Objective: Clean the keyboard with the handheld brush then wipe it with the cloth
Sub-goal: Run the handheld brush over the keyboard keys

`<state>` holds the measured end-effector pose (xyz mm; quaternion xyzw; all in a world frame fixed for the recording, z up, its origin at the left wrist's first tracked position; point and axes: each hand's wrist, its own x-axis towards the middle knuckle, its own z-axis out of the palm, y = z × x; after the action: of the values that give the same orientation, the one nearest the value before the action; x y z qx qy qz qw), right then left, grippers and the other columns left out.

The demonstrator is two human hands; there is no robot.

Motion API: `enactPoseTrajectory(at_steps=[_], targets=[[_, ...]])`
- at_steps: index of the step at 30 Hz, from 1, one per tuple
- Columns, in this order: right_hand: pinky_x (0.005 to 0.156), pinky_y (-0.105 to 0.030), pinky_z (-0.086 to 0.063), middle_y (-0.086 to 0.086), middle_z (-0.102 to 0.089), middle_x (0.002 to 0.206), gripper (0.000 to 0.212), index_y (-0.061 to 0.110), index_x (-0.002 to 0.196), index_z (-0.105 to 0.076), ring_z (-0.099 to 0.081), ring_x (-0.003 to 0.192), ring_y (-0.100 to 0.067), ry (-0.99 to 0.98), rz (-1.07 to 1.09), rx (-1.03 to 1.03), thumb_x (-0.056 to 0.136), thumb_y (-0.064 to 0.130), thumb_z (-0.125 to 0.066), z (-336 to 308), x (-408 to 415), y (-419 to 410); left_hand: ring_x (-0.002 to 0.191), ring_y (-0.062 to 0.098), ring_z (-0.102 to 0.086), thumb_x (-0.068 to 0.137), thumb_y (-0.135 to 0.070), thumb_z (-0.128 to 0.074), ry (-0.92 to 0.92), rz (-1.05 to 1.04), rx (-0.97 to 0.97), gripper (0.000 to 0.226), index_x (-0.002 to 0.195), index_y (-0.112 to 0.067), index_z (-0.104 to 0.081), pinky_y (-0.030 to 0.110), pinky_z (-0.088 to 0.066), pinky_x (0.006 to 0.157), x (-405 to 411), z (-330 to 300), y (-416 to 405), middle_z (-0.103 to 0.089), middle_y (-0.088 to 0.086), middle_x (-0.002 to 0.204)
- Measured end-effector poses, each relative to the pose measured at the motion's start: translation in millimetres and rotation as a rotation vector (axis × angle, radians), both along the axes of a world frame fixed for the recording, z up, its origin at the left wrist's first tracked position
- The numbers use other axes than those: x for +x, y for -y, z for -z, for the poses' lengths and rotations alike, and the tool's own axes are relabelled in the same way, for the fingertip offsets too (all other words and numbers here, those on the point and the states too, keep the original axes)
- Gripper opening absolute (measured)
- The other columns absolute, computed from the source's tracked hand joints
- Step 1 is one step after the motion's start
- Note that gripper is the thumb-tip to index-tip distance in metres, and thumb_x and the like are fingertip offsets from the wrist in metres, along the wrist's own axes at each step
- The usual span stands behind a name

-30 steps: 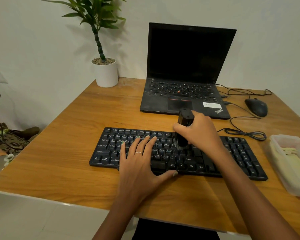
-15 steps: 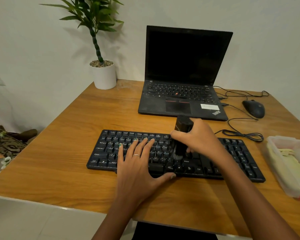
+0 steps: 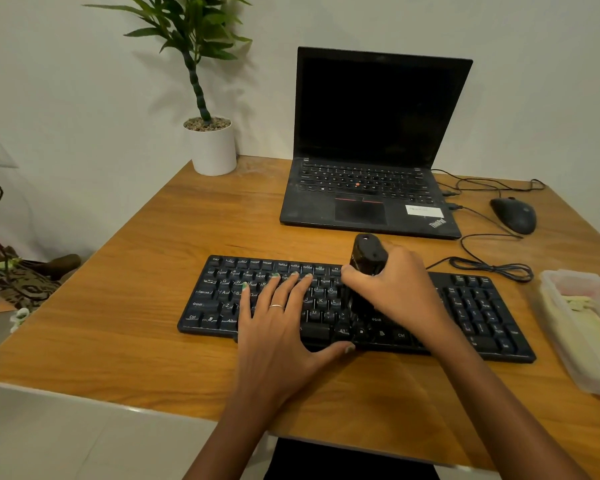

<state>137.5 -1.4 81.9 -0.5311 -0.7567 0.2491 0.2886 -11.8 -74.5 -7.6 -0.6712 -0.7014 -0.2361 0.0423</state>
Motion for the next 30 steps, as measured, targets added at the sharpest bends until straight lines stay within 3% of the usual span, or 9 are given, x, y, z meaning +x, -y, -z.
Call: enactPoseTrajectory(at_steps=[3,6,11,14,18,22,26,30], targets=[[0.040,-0.021,-0.044,-0.006,-0.061,0.058,0.027,0.003,0.072,-0.056,-0.057,0.043,-0.007,-0.014,0.045,-0.095,0.080,0.026,-0.068,-7.5,7.2,-5.9,0.132,0.021,-0.045,0.069,-0.094,-0.028,0.001,0.008,0.001,0.104,0.140,-0.021,-0.047,0.055,-0.023,0.111,0.0,-0.2,-0.5,-0.052,-0.001,0.140],[0.049,-0.031,-0.048,-0.008,-0.062,0.065,0.025,0.005,0.074,-0.056,-0.062,0.058,-0.023,-0.038,0.101,0.019,0.080,0.026,-0.066,-3.6,4.7,-2.9,0.133,0.021,-0.044,0.068,-0.094,-0.030,-0.002,0.004,-0.004,0.104,0.141,-0.022,-0.046,0.055,-0.023,0.112,0.2,-0.1,-0.1,-0.051,-0.002,0.141],[0.039,-0.021,-0.042,-0.008,-0.061,0.065,0.026,0.004,0.075,-0.056,-0.056,0.048,-0.010,-0.024,-0.035,-0.076,0.081,0.027,-0.067,-3.3,-0.4,9.8,0.133,0.021,-0.044,0.069,-0.093,-0.027,-0.004,0.004,0.000,0.103,0.140,-0.021,-0.047,0.054,-0.020,0.112,-0.3,0.4,0.2,-0.051,-0.001,0.141],[0.043,-0.021,-0.040,-0.002,-0.055,0.059,0.028,0.013,0.065,-0.049,-0.056,0.054,-0.018,-0.039,0.096,0.035,0.081,0.028,-0.066,-1.3,3.6,5.2,0.133,0.021,-0.044,0.068,-0.094,-0.028,0.002,0.004,-0.002,0.104,0.140,-0.021,-0.047,0.054,-0.021,0.112,0.4,-0.1,0.7,-0.052,-0.001,0.141],[0.044,-0.024,-0.045,-0.010,-0.063,0.069,0.024,0.009,0.073,-0.054,-0.062,0.060,-0.022,-0.028,-0.029,-0.063,0.082,0.027,-0.067,-1.1,0.3,13.2,0.134,0.021,-0.042,0.068,-0.094,-0.026,0.011,0.002,-0.002,0.105,0.141,-0.022,-0.045,0.054,-0.019,0.113,0.1,-0.7,0.7,-0.050,-0.002,0.142],[0.045,-0.024,-0.040,-0.004,-0.058,0.061,0.028,0.013,0.065,-0.050,-0.061,0.061,-0.026,-0.013,0.061,0.064,0.082,0.028,-0.066,-4.4,2.7,7.9,0.134,0.022,-0.042,0.068,-0.094,-0.027,0.012,0.005,-0.008,0.105,0.142,-0.022,-0.044,0.054,-0.019,0.113,0.4,-1.5,1.1,-0.049,-0.002,0.143],[0.052,-0.031,-0.050,-0.009,-0.064,0.072,0.024,0.010,0.076,-0.056,-0.063,0.066,-0.024,-0.055,-0.050,-0.024,0.083,0.030,-0.067,-1.2,-4.7,15.8,0.134,0.022,-0.042,0.069,-0.094,-0.024,0.015,0.006,-0.004,0.105,0.142,-0.022,-0.045,0.055,-0.020,0.112,-0.3,-1.0,1.3,-0.050,-0.001,0.142],[0.053,-0.030,-0.049,-0.002,-0.059,0.067,0.024,0.015,0.070,-0.052,-0.062,0.066,-0.023,-0.082,0.047,0.066,0.083,0.030,-0.066,-1.2,-3.9,12.8,0.135,0.022,-0.041,0.068,-0.094,-0.025,0.010,0.006,-0.014,0.105,0.142,-0.022,-0.043,0.055,-0.020,0.113,0.5,-1.2,1.7,-0.049,-0.002,0.143]])
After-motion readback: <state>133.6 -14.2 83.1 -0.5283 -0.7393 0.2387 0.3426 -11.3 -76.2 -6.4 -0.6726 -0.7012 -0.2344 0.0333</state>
